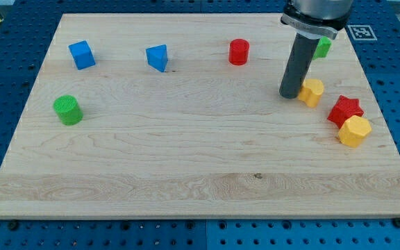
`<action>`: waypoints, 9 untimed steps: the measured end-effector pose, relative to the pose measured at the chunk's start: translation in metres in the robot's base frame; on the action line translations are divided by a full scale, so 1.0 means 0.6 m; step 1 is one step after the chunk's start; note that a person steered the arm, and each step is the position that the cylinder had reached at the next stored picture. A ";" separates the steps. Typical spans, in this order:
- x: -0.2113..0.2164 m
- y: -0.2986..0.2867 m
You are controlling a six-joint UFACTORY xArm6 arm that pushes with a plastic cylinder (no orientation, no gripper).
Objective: Push the yellow heart to the top of the red star
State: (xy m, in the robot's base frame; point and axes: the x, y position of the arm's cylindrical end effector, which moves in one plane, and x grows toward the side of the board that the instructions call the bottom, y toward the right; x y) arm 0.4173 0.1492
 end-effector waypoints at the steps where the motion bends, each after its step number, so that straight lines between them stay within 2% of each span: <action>1: 0.000 0.025; 3: -0.001 0.063; 5: -0.053 0.080; 7: -0.017 0.085; 9: -0.014 0.086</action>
